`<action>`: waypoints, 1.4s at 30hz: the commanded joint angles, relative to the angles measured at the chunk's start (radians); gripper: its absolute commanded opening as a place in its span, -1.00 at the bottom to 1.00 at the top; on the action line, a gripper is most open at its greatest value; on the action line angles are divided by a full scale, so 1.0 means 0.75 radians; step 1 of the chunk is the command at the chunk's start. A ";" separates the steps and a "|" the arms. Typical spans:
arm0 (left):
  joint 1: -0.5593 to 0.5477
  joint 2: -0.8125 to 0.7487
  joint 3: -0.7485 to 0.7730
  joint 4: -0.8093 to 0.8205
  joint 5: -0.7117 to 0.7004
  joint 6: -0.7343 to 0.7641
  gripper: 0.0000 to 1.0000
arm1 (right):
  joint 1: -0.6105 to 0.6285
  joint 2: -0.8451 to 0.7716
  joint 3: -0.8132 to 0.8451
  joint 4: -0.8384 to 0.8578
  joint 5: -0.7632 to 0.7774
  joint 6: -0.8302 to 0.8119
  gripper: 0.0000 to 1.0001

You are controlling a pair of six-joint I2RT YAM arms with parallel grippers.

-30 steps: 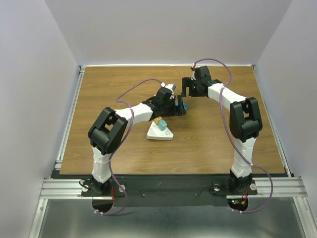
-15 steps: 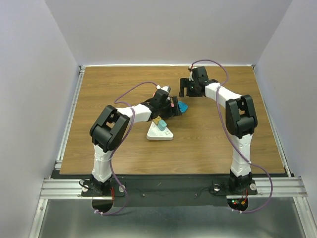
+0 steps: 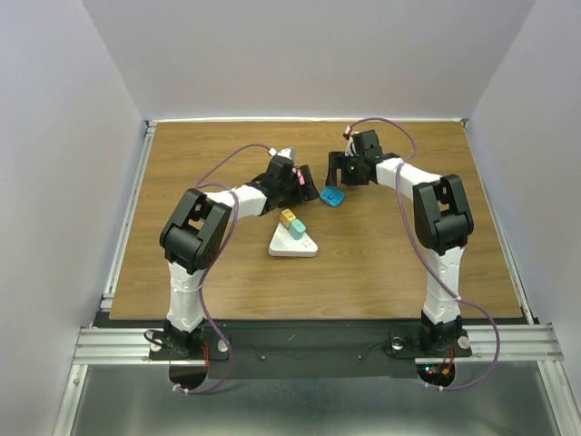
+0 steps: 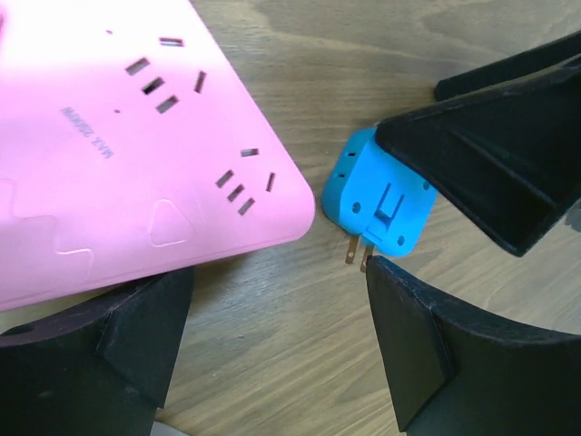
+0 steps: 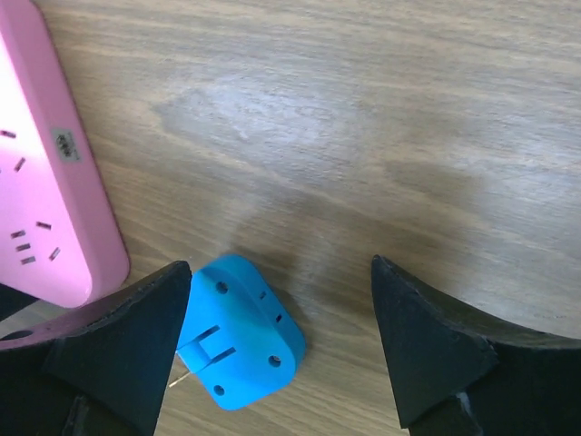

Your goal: Insert the plug

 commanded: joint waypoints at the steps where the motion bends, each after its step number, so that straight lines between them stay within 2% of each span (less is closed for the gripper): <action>1: -0.038 -0.015 -0.045 0.059 0.050 -0.002 0.74 | 0.037 -0.048 -0.083 0.012 -0.100 0.046 0.69; 6: -0.092 0.030 -0.014 0.084 0.091 0.002 0.68 | 0.051 -0.081 -0.162 0.047 -0.147 0.093 0.68; 13: -0.108 0.067 -0.004 0.075 0.060 0.018 0.63 | 0.049 -0.122 -0.193 0.049 -0.043 0.148 0.69; 20: -0.167 0.097 0.092 0.000 -0.152 0.229 0.61 | 0.049 -0.171 -0.218 0.047 0.027 0.214 0.69; 22: -0.180 0.097 0.103 -0.006 -0.224 0.304 0.54 | 0.045 -0.199 -0.234 0.047 0.078 0.226 0.70; 32: -0.206 0.124 0.172 -0.019 -0.377 0.591 0.43 | -0.023 -0.306 -0.287 0.045 0.074 0.245 0.71; 42: -0.227 0.132 0.172 0.016 -0.351 0.726 0.24 | -0.037 -0.318 -0.306 0.047 0.062 0.243 0.71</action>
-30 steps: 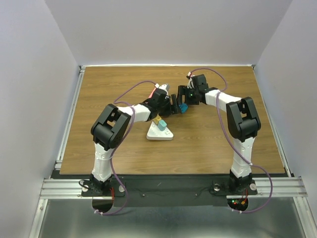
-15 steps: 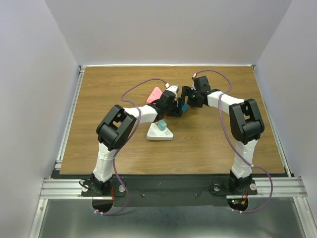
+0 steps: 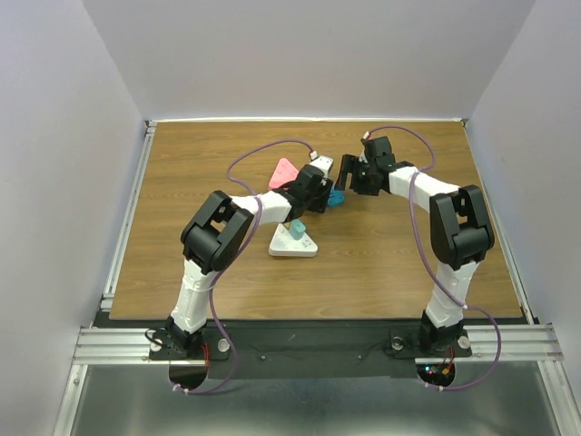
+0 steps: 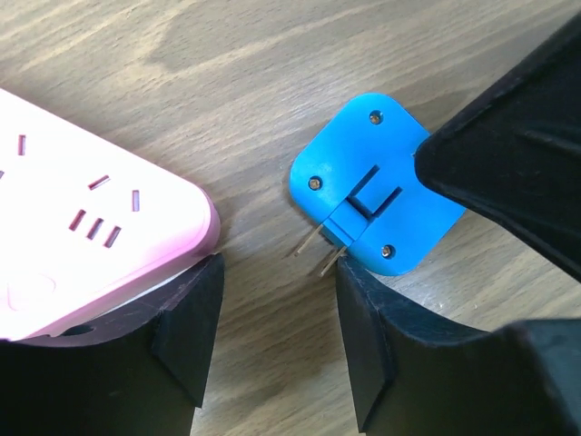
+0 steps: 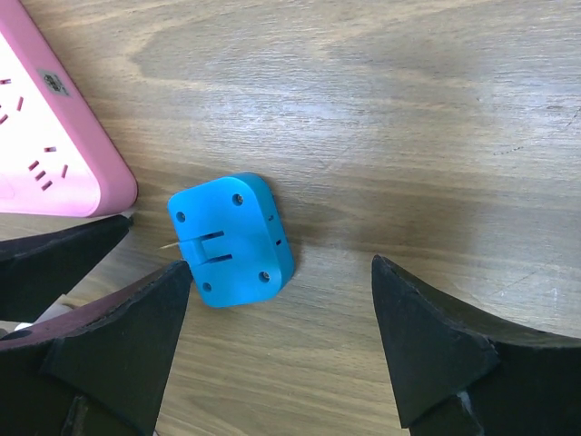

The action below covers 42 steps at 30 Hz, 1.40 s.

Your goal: Insert the plug

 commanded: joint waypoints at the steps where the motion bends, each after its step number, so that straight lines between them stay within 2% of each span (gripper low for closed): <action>1: -0.022 -0.003 0.023 0.021 -0.003 0.114 0.24 | -0.008 -0.050 -0.013 0.010 -0.008 0.002 0.71; 10: -0.024 0.025 0.056 0.066 0.128 0.167 0.17 | -0.019 -0.062 -0.024 0.010 -0.004 -0.008 0.71; 17: -0.026 0.050 0.072 0.080 0.114 0.159 0.02 | -0.025 -0.070 -0.036 0.012 -0.010 -0.018 0.71; 28: -0.026 0.076 0.099 0.121 0.120 0.174 0.01 | -0.029 -0.083 -0.052 0.010 -0.024 -0.028 0.71; 30: -0.024 0.074 0.099 0.136 0.138 0.182 -0.06 | -0.027 -0.087 -0.054 0.012 -0.022 -0.030 0.71; 34: -0.024 0.046 0.052 0.189 0.197 0.198 -0.41 | -0.033 -0.091 -0.064 0.012 0.000 -0.032 0.71; 42: -0.026 -0.077 -0.128 0.303 0.298 0.239 -0.61 | -0.082 -0.099 -0.064 0.012 -0.083 -0.069 0.71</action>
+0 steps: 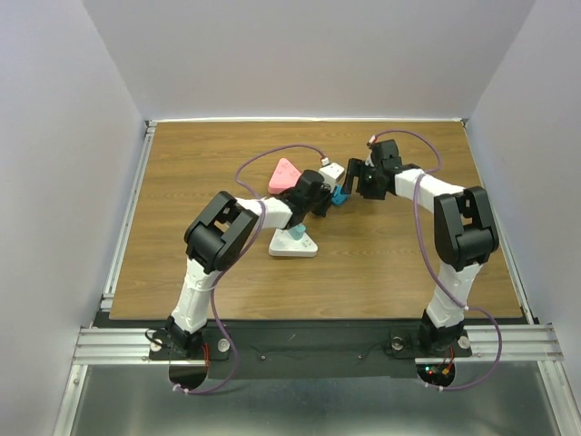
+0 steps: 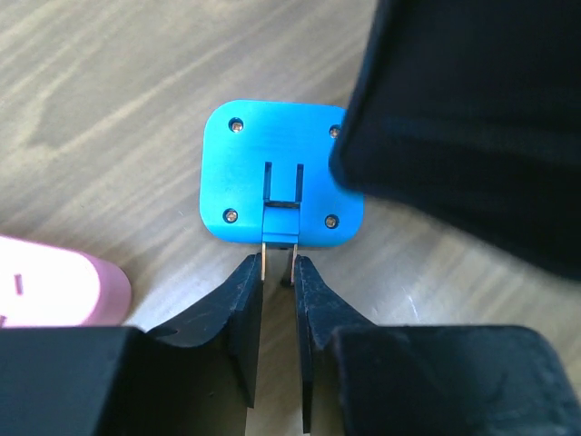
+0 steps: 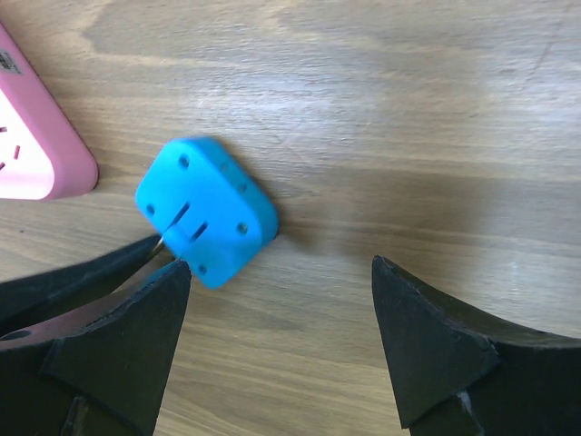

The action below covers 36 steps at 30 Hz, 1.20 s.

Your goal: Insert the plug

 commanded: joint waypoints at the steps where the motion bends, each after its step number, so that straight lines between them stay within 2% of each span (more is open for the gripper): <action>1: -0.006 -0.131 -0.080 0.044 0.059 0.033 -0.61 | -0.039 -0.075 0.001 0.025 -0.063 -0.040 0.71; 5: -0.006 -0.215 -0.176 0.077 0.065 0.009 -0.63 | -0.052 -0.116 0.001 0.021 -0.098 -0.069 0.71; 8: -0.012 -0.284 -0.248 0.099 0.088 0.005 -0.64 | -0.054 -0.145 -0.003 0.021 -0.198 -0.099 0.71; 15: -0.026 -0.448 -0.399 0.154 0.069 0.005 -0.66 | -0.070 -0.126 -0.021 0.005 -0.582 -0.077 0.71; 21: -0.055 -0.523 -0.451 0.179 0.059 0.005 -0.66 | -0.072 -0.075 -0.019 0.001 -0.809 -0.077 0.71; 28: -0.084 -0.575 -0.461 0.193 0.036 0.005 -0.66 | -0.072 -0.036 0.011 0.001 -0.946 -0.069 0.71; 32: -0.086 -0.595 -0.461 0.199 0.012 0.005 -0.66 | -0.074 -0.004 0.020 0.001 -1.020 -0.059 0.66; 35: -0.088 -0.614 -0.469 0.212 -0.002 0.005 -0.65 | -0.074 0.001 0.007 0.003 -1.075 -0.065 0.53; 36: -0.088 -0.622 -0.471 0.222 -0.008 0.005 -0.64 | -0.072 -0.002 0.003 0.001 -1.091 -0.067 0.42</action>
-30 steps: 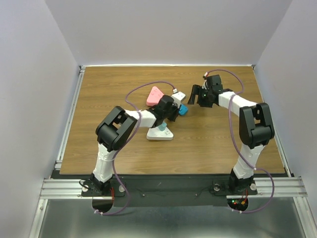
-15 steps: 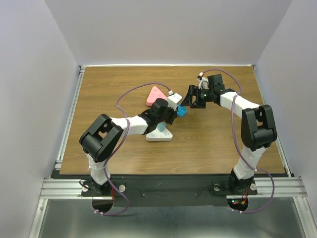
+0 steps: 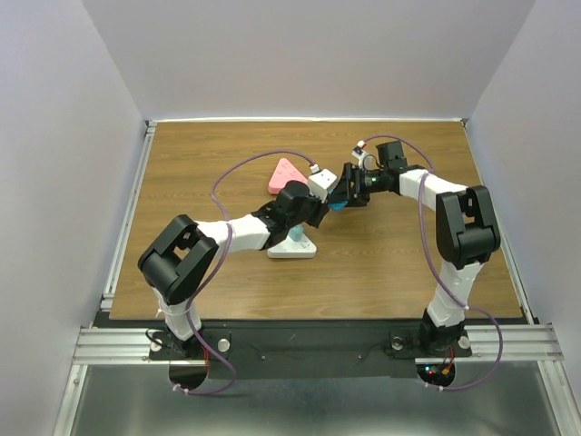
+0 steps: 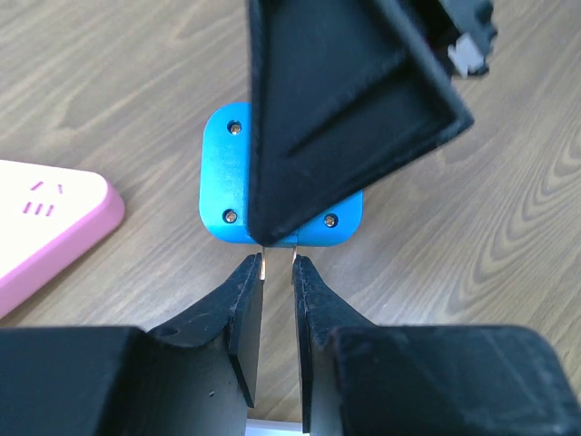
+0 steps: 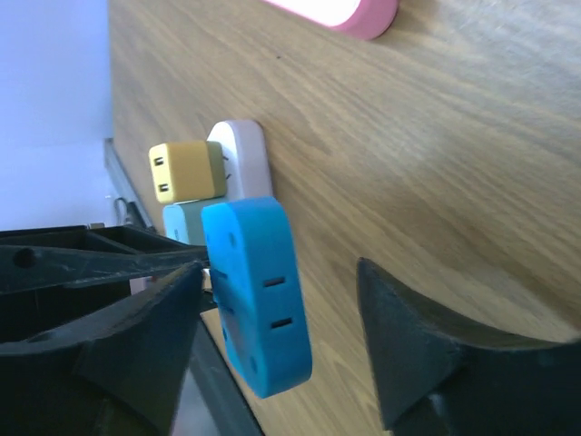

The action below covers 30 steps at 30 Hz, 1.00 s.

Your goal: Insert the plug

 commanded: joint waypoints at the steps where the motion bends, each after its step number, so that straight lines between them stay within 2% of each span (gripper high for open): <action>1: -0.006 -0.101 -0.021 0.110 -0.034 0.003 -0.63 | -0.008 -0.013 0.017 0.010 -0.136 -0.005 0.33; 5: -0.006 -0.119 -0.033 0.126 -0.026 0.001 -0.62 | -0.008 -0.025 0.015 0.014 -0.120 -0.009 -0.24; 8: -0.016 -0.140 -0.058 0.144 -0.028 0.003 -0.58 | -0.008 -0.023 0.025 0.018 -0.122 -0.009 -0.42; 11: -0.022 -0.156 -0.080 0.153 -0.026 0.003 -0.36 | -0.008 -0.023 0.041 0.020 -0.124 -0.011 -0.78; 12: -0.022 -0.164 -0.092 0.153 -0.030 -0.037 -0.16 | -0.008 -0.027 0.046 0.022 -0.120 -0.009 -0.99; 13: -0.022 -0.168 -0.099 0.155 -0.034 -0.044 -0.16 | -0.008 -0.033 0.048 0.022 -0.120 -0.003 -0.99; 14: -0.022 -0.172 -0.105 0.155 -0.043 -0.050 0.01 | -0.008 -0.039 0.050 0.024 -0.114 -0.003 -0.99; 17: -0.020 -0.209 -0.144 0.146 -0.067 -0.080 0.23 | -0.008 -0.084 0.066 0.022 -0.067 0.017 -0.99; 23: -0.018 -0.414 -0.234 0.099 -0.051 -0.160 0.50 | -0.014 -0.221 0.119 0.027 -0.007 0.077 -0.99; 26: 0.027 -0.542 -0.264 0.089 0.057 -0.252 0.56 | -0.014 -0.281 0.121 0.025 -0.038 0.083 -0.99; 30: 0.133 -0.671 -0.285 0.154 0.433 -0.399 0.57 | 0.004 -0.448 0.079 0.022 -0.073 0.016 -0.99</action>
